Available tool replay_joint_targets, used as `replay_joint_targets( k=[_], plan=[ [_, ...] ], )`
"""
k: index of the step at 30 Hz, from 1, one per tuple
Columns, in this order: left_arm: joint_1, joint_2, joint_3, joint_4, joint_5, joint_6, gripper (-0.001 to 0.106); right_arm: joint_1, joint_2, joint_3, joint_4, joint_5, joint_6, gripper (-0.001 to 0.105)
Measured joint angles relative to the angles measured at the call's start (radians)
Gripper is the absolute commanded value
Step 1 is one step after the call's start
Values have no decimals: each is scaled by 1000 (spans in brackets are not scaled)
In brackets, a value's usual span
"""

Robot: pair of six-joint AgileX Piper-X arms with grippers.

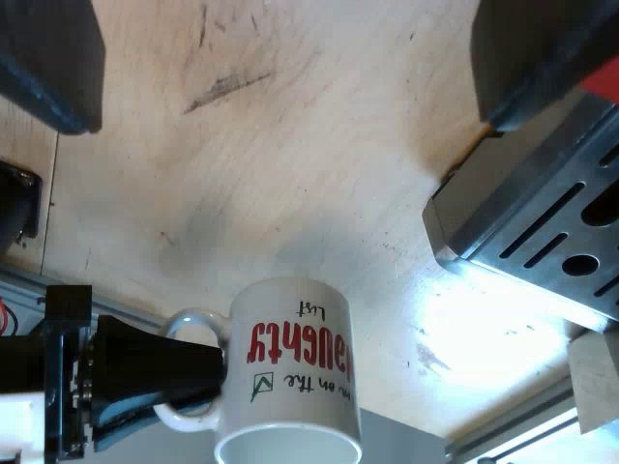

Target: Remove mug from coffee machine

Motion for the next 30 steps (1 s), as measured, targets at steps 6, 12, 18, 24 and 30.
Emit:
replay_joint_targets(
  k=[6, 12, 18, 24, 30],
  plan=[
    [0, 5, 0, -1, 2, 0, 80, -120, 0, 12, -49, -38, -15, 0],
    [0, 5, 0, -1, 2, 0, 80, -288, 6, 12, -63, -210, -82, 0],
    [0, 5, 0, -1, 2, 0, 80, -522, 133, 16, -260, -459, -182, 0],
    [0, 5, 0, -1, 5, 0, 80, -613, 331, 16, -482, -525, -198, 0],
    [0, 5, 0, -1, 5, 0, 80, -614, 558, 16, -727, -537, -230, 0]
  ],
)
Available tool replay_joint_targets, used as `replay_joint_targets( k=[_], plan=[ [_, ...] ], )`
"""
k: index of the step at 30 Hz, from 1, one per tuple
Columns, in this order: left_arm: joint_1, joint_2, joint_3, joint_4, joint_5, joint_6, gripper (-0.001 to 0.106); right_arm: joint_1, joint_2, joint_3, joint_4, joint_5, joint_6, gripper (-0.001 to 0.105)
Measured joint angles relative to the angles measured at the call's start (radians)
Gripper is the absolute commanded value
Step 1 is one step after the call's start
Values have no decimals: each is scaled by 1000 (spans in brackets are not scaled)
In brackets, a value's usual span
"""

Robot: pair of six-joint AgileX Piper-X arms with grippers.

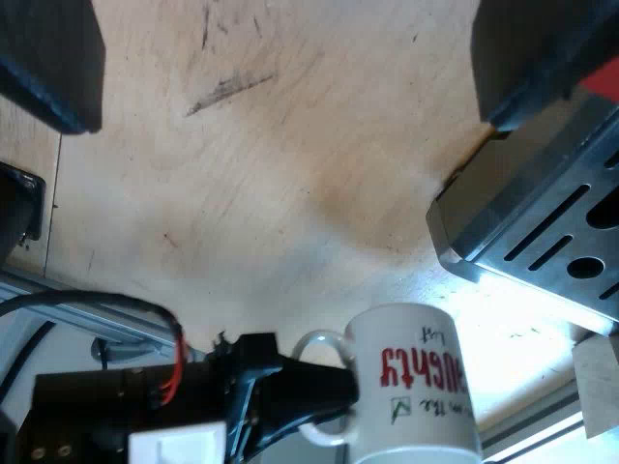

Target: Remove mug from coffee machine

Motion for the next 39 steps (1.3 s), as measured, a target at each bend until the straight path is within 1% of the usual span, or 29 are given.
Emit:
replay_joint_targets(
  k=[8, 14, 17, 22, 36, 37, 38, 39],
  plan=[
    [0, 0, 0, 0, 4, 0, 80, 0, 310, 0, -311, 0, -8, 0],
    [0, 0, 0, 0, 8, 0, 80, 0, 480, -2, -495, 5, -49, 0],
    [0, 0, 0, 0, 12, 0, 80, 0, 544, -4, -577, 7, -54, 0],
    [0, 0, 0, 0, 12, 0, 80, 0, 585, -6, -637, 9, -54, 0],
    [0, 3, 0, 0, 13, 0, 80, 0, 585, -6, -639, 9, -54, 0],
    [0, 3, 0, 0, 13, 0, 80, 0, 585, -6, -639, 9, -54, 4],
    [0, 3, 0, 0, 13, 0, 80, 0, 585, -6, -639, 9, -54, 11],
    [0, 3, 0, 0, 13, 0, 80, 0, 585, -6, -639, 9, -54, 16]
  ],
)
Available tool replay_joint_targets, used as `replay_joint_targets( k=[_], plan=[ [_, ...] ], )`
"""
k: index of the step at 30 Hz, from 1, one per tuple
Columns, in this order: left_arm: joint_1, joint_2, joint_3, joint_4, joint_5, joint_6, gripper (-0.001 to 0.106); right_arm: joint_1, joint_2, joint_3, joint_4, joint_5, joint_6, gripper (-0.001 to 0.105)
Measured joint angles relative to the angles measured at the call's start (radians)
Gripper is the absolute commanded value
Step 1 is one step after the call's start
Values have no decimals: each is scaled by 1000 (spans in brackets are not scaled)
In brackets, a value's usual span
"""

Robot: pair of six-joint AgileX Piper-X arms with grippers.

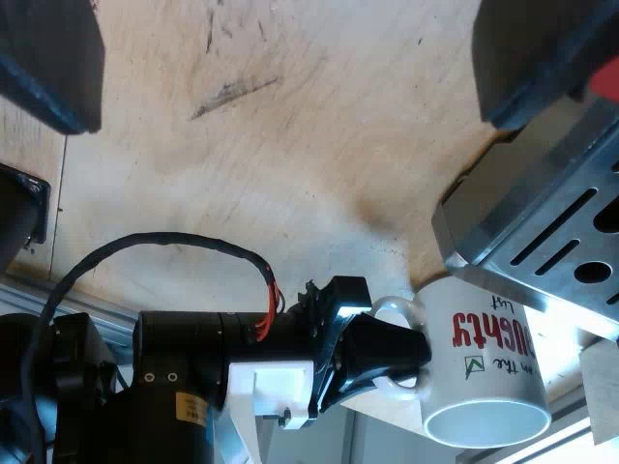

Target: Remove mug from coffee machine

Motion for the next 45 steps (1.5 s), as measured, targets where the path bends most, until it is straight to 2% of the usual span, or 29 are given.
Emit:
replay_joint_targets(
  k=[2, 5, 6, 13, 18, 22, 24, 29, 34, 38, 40, 45],
  plan=[
    [0, 0, 0, 0, 0, 0, 80, 0, 0, 0, 0, -2, 0, 37],
    [0, 0, 0, 0, 0, 0, 80, 0, 0, 0, 0, -3, 0, 56],
    [0, 0, 0, 0, 0, 0, 80, 0, -13, 0, 0, -3, 0, 58],
    [0, 0, 0, 0, -11, 0, 80, 0, -103, -2, 151, -3, 0, 59],
    [0, 0, 0, 0, -11, 0, 80, 21, -272, -2, 378, -3, 15, 59],
    [0, 0, 0, 0, -11, 0, 80, 38, -340, -2, 438, -3, 15, 59],
    [0, 0, 0, 0, -11, 0, 80, 79, -498, -2, 626, -3, 15, 59],
    [0, -20, -3, 8, -18, 0, 80, 139, -674, -10, 849, -3, 15, 59],
    [0, -78, -2, 27, -43, -5, 80, 177, -800, -63, 1060, -1, 15, 59],
    [2, -114, -6, 30, -61, -5, 80, 188, -901, -156, 1281, 8, 23, 59],
    [6, -175, -11, 35, -72, -5, 80, 188, -924, -198, 1369, 8, 23, 59],
    [7, -250, -39, 144, -108, -5, 80, 188, -960, -323, 1554, 8, 23, 59]
  ],
)
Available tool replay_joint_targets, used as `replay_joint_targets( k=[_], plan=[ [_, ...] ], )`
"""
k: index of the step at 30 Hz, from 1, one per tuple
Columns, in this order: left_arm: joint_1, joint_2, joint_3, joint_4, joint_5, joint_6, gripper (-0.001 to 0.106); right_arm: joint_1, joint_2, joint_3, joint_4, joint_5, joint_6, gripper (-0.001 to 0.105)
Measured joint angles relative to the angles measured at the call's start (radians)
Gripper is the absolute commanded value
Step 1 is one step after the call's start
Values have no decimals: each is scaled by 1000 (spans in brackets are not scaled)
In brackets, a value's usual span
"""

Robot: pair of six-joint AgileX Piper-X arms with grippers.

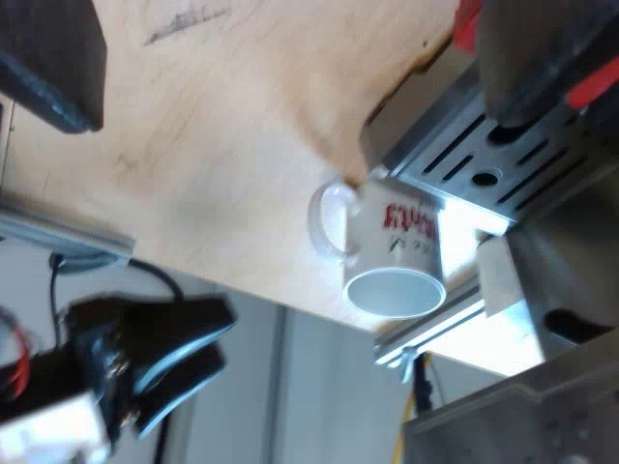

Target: Remove mug from coffee machine

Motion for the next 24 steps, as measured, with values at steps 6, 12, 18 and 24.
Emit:
replay_joint_targets(
  k=[6, 12, 18, 24],
  plan=[
    [0, -24, -91, 143, -17, 0, 80, 0, 0, -144, 185, 0, 0, 59],
    [1, -24, -174, 207, -73, 0, 80, 0, -2, -268, 333, -6, 0, 59],
    [1, -27, -265, 275, -101, 0, 80, 0, -2, -417, 487, -15, 0, 59],
    [3, -27, -342, 380, -163, 0, 80, 0, 1, -490, 538, -75, 10, 59]
  ],
)
